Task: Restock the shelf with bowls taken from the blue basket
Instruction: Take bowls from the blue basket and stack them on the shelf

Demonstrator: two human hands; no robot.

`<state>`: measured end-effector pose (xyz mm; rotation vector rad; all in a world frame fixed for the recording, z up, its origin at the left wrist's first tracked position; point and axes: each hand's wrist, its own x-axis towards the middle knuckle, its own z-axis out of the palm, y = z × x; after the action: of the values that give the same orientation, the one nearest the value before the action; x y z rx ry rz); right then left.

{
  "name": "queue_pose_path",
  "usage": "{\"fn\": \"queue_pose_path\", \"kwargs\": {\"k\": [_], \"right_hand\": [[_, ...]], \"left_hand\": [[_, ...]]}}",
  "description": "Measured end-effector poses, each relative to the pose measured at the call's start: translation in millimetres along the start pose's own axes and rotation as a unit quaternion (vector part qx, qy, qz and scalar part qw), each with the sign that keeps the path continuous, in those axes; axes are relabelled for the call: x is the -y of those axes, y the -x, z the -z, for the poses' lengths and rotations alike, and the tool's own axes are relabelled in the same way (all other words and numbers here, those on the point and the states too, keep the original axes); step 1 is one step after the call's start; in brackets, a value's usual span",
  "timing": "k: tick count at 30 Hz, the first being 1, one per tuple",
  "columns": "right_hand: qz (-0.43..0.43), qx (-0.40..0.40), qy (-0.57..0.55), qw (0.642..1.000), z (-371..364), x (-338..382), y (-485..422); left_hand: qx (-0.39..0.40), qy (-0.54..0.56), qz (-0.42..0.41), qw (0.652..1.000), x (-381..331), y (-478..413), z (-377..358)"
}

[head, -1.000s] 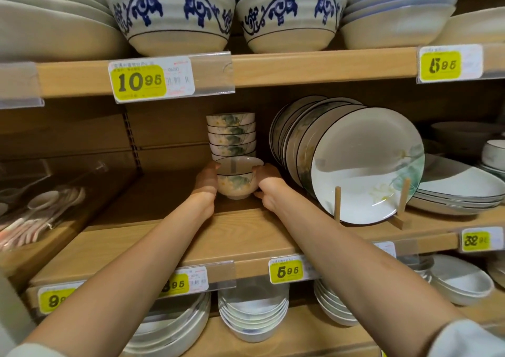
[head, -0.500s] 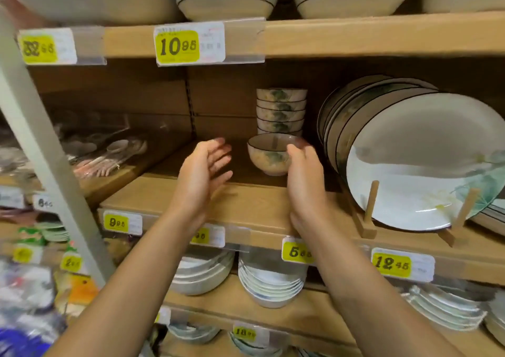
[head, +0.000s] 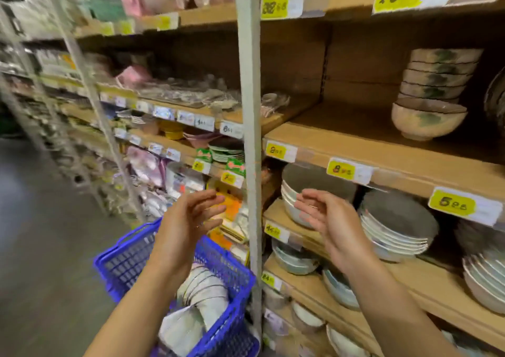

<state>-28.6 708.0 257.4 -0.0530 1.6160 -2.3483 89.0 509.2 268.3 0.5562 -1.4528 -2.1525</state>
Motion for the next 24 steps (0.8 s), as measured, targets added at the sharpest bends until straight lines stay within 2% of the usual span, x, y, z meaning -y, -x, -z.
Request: {"fn": "queue_pose_path", "kwargs": {"k": [4, 11, 18, 24], "right_hand": [[-0.069, 0.016, 0.031, 0.997, -57.6, -64.8, 20.8], [-0.155, 0.068, 0.115, 0.979, -136.7, -164.9, 40.5], [-0.219, 0.073, 0.189, 0.954, -179.0, -244.2, 6.6], [-0.274, 0.04, 0.224, 0.934, -199.8, -317.2, -45.6]], "left_hand": [[-0.071, -0.038, 0.054, 0.995, 4.0, 16.2, 93.9], [-0.127, -0.089, 0.13, 0.979, 10.0, 27.0, 212.2], [-0.124, -0.118, 0.18, 0.969, 31.6, -20.8, 265.4], [-0.097, -0.182, 0.24, 0.949, 57.9, -98.1, 288.2]]}}
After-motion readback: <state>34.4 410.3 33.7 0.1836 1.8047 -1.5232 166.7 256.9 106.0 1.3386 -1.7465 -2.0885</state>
